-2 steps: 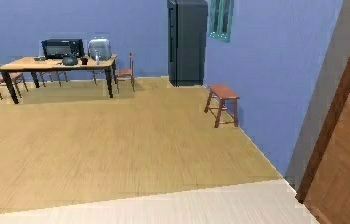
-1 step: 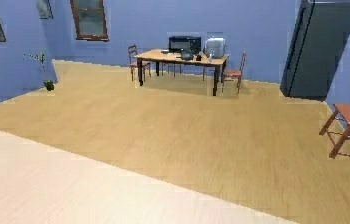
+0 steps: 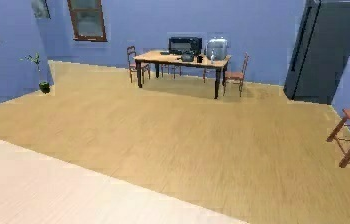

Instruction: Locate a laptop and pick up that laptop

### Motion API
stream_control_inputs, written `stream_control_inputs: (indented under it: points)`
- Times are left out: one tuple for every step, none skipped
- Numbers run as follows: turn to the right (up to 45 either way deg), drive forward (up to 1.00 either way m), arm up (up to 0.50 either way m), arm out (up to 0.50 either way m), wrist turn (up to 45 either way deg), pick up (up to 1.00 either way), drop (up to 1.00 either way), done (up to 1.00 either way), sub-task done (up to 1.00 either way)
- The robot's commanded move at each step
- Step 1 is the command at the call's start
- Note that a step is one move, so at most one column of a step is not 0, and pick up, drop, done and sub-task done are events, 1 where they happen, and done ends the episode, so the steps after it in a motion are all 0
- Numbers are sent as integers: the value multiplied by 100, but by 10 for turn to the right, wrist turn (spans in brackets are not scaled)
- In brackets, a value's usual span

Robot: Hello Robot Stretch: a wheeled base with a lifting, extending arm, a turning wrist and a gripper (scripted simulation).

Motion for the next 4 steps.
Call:
stream_control_inputs:
  points:
    - [450, 0, 0, 0, 0, 0, 0, 0, 0]
    - [450, 0, 0, 0, 0, 0, 0, 0, 0]
    - [450, 0, 0, 0, 0, 0, 0, 0, 0]
    - [150, 0, 0, 0, 0, 0, 0, 0, 0]
